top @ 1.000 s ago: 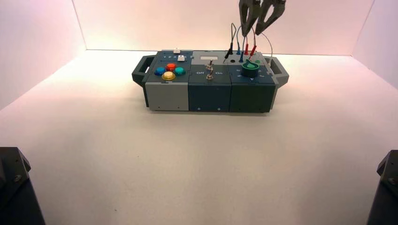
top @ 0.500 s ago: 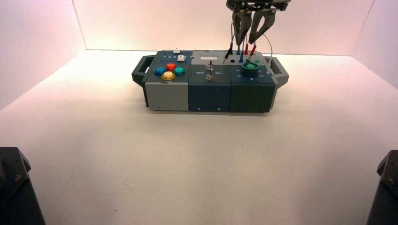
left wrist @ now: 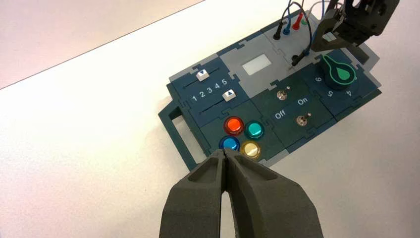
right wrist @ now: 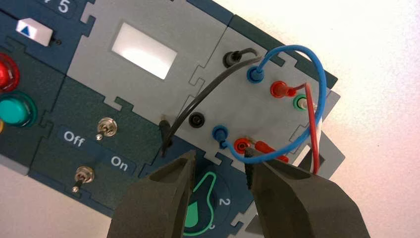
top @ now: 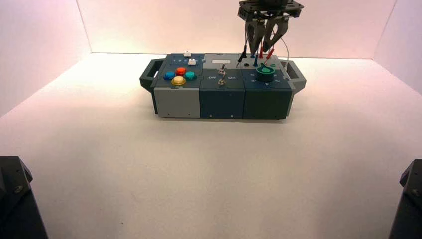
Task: Pull the blue wire.
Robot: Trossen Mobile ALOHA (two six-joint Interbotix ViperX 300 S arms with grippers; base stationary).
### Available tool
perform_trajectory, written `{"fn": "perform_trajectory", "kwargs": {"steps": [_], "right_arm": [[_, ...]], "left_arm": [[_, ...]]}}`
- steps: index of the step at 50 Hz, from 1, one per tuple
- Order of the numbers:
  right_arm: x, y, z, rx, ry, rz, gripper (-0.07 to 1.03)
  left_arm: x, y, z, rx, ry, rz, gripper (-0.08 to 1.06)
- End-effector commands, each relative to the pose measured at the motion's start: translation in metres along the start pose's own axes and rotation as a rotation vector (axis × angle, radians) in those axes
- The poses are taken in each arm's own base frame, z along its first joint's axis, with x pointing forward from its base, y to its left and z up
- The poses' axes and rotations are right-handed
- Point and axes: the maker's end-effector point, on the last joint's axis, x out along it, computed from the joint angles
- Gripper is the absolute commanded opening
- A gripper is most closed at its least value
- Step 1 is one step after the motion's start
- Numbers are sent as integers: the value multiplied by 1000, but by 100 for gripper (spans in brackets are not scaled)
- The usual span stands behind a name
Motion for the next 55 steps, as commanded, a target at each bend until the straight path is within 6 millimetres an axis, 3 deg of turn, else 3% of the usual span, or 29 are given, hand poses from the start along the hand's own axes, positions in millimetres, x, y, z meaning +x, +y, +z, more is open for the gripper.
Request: {"fn": "perform_trajectory", "kwargs": {"steps": [1, 23, 29, 38, 47, 55], "right_arm": [[-9, 0, 13, 1, -38, -4, 53], [6, -1, 18, 1, -24, -2, 51], [9, -2, 17, -7, -14, -9, 43], [11, -4, 17, -9, -11, -14, 40], [16, -4, 17, -12, -7, -17, 21], [18, -5, 18, -11, -4, -17, 18]], "left_arm": [[-8, 0, 15, 13, -44, 4, -3], [-9, 0, 16, 13, -48, 5, -3], [-10, 0, 16, 14, -51, 6, -3], [-10, 0, 17, 14, -53, 6, -3], [-10, 0, 17, 14, -54, 7, -3], [-9, 0, 16, 13, -51, 6, -3]]}}
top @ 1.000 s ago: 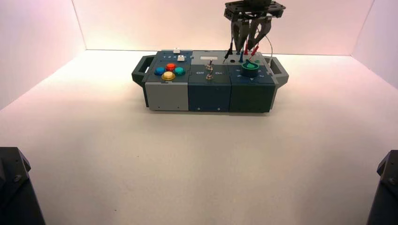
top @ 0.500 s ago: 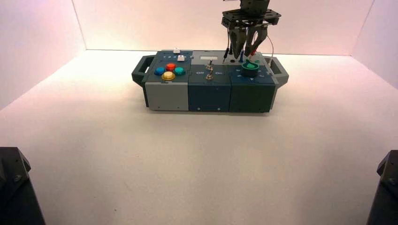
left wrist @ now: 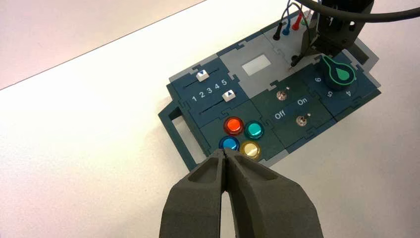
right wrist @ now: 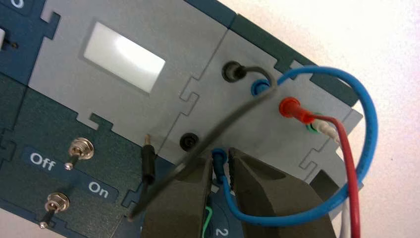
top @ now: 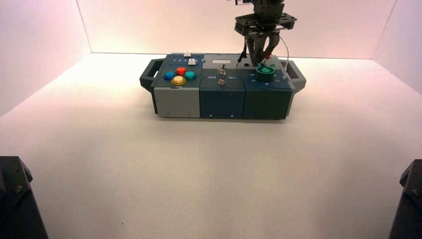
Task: Pull the blue wire.
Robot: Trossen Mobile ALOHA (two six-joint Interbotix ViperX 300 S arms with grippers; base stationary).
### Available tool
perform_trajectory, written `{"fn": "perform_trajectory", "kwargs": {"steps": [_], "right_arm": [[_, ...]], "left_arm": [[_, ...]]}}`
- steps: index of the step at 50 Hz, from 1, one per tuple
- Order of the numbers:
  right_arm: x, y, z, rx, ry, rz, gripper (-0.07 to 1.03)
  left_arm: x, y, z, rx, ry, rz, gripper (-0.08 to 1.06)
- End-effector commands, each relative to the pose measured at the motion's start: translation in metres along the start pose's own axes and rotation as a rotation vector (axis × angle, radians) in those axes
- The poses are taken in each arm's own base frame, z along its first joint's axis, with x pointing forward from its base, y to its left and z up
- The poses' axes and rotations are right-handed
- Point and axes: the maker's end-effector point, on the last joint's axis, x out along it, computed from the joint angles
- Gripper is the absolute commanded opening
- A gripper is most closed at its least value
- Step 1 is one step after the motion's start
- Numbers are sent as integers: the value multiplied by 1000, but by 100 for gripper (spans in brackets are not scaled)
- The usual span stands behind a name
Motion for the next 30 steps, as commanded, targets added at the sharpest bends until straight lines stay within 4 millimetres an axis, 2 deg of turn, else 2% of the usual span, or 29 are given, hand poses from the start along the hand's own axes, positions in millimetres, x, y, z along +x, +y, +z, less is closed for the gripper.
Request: {"fn": "perform_trajectory", "kwargs": {"steps": [1, 8, 16, 30], "right_arm": [[-14, -2, 14, 3, -50, -7, 18], [-12, -2, 14, 3, -47, -7, 15], [-12, -3, 11, -8, -29, -13, -2], [-17, -8, 7, -28, -9, -39, -2]], "left_arm": [[-9, 1, 15, 10, -48, 6, -3], [-9, 1, 15, 10, -48, 6, -3], [-9, 1, 16, 9, -50, 8, -3], [-9, 1, 16, 9, -50, 8, -3]]}}
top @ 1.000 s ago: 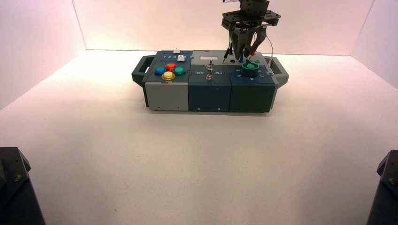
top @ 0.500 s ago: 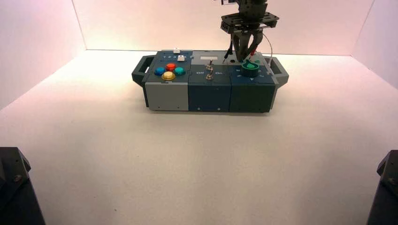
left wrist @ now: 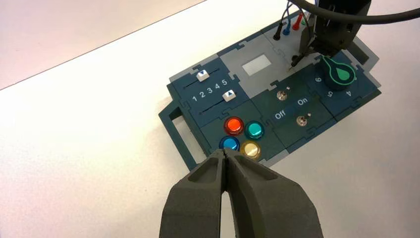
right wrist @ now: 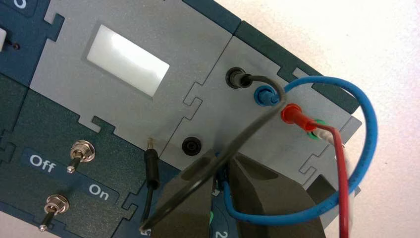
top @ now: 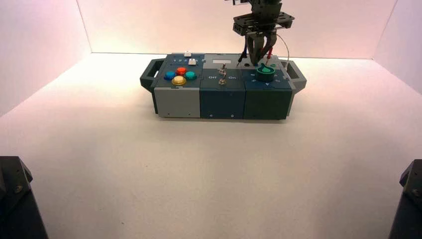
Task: Pull the blue wire.
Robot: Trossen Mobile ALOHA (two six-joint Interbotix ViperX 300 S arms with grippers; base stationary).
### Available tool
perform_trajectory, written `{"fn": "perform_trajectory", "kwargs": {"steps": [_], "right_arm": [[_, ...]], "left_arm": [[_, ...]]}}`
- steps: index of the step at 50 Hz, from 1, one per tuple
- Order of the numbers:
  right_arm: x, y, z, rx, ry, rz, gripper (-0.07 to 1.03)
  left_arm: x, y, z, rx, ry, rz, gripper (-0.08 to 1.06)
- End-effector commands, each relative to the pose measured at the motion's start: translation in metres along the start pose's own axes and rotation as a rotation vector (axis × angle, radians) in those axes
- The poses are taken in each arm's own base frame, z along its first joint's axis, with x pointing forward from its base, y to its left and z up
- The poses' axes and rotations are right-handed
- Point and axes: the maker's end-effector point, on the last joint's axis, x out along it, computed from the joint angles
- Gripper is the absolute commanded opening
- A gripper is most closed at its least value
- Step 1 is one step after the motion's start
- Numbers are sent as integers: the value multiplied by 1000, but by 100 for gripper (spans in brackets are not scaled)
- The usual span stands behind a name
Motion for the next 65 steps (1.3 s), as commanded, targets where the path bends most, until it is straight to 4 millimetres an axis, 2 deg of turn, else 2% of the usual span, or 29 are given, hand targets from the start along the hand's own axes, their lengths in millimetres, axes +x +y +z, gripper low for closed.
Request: {"fn": "perform_trajectory", "kwargs": {"steps": [1, 33, 58, 61, 62, 63, 65], "right_arm": [[-18, -6, 7, -5, -30, -19, -2], [-50, -9, 21, -7, -43, -22, -2], [-65, -2, 9, -1, 15, 12, -2], [-65, 1, 8, 5, 17, 24, 1], [-66, 4, 8, 11, 21, 40, 9], [-66, 5, 7, 10, 25, 45, 12], [-67, 9, 5, 8, 34, 56, 24]], "left_arm": [[-9, 0, 15, 11, -48, 6, -3], [-9, 0, 15, 11, -50, 7, -3], [-9, 0, 15, 11, -50, 7, -3], [-9, 1, 15, 11, -51, 7, -3], [-9, 1, 15, 11, -51, 7, -3], [-9, 1, 15, 12, -51, 7, -3], [-9, 1, 15, 11, -51, 7, -3]]}}
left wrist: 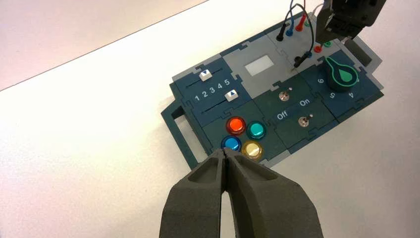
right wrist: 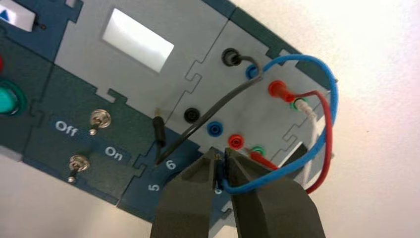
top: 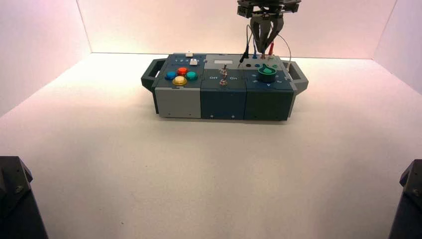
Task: Pull the blue wire.
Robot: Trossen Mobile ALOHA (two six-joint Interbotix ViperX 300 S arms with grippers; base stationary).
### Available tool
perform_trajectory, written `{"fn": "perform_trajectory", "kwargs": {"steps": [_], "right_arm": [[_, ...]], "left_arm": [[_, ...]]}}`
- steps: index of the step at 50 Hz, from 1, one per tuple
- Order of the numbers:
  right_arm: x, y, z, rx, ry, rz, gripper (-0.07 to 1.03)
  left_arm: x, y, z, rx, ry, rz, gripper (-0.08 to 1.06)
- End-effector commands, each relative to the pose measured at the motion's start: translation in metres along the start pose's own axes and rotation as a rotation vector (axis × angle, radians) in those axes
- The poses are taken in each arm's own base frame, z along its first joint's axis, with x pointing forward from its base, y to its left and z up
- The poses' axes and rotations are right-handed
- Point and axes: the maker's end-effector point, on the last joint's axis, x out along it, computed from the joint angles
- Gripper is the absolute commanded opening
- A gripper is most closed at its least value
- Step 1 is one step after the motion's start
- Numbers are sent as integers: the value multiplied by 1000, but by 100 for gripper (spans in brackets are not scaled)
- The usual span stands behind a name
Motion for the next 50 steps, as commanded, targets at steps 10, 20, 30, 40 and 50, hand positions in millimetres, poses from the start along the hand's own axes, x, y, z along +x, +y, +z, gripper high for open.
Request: {"fn": "perform_trajectory", "kwargs": {"steps": [10, 20, 30, 40, 50], "right_arm": [[-37, 15, -6, -11, -29, 34, 44], [-52, 15, -18, -17, -49, 22, 57], [-63, 15, -37, -15, -106, 6, 57], [-69, 14, -55, 3, -218, -10, 51], [-71, 15, -73, 17, -287, -18, 51]], "left_arm": [[-8, 1, 14, 12, -47, 6, -3], [-7, 1, 14, 11, -44, 6, -3], [-5, 1, 14, 10, -52, 11, -3], [-3, 3, 15, 12, -73, 24, -3], [0, 5, 13, 13, -91, 37, -3]]}}
